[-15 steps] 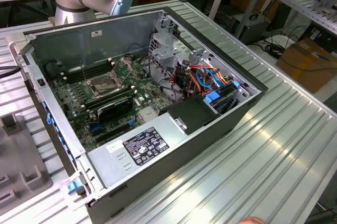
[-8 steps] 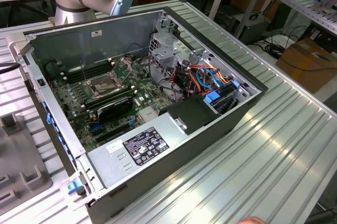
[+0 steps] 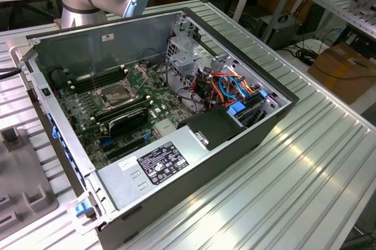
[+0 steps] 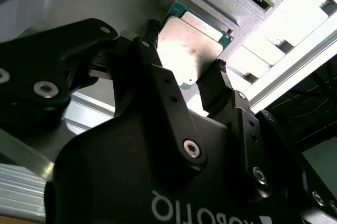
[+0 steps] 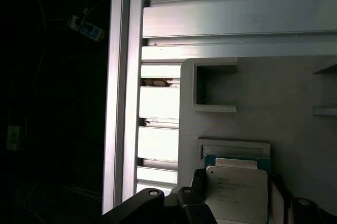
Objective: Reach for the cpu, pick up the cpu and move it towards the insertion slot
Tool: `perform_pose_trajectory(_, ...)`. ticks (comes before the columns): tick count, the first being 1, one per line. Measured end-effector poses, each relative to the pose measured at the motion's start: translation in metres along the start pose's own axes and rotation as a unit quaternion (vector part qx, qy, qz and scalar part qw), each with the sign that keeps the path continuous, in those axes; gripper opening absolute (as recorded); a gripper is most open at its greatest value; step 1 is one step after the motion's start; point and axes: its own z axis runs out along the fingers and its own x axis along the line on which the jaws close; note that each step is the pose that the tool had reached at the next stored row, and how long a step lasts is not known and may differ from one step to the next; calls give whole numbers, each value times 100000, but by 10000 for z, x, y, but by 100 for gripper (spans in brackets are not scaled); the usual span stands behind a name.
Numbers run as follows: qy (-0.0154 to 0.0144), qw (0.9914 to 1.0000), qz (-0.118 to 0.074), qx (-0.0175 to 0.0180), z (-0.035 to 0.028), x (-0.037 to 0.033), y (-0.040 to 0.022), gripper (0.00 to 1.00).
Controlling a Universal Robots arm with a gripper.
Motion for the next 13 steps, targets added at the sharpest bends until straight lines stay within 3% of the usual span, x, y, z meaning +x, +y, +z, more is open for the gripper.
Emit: perform_pose_trajectory(13,13,100000,-3,46,-16,-3,-1,55)
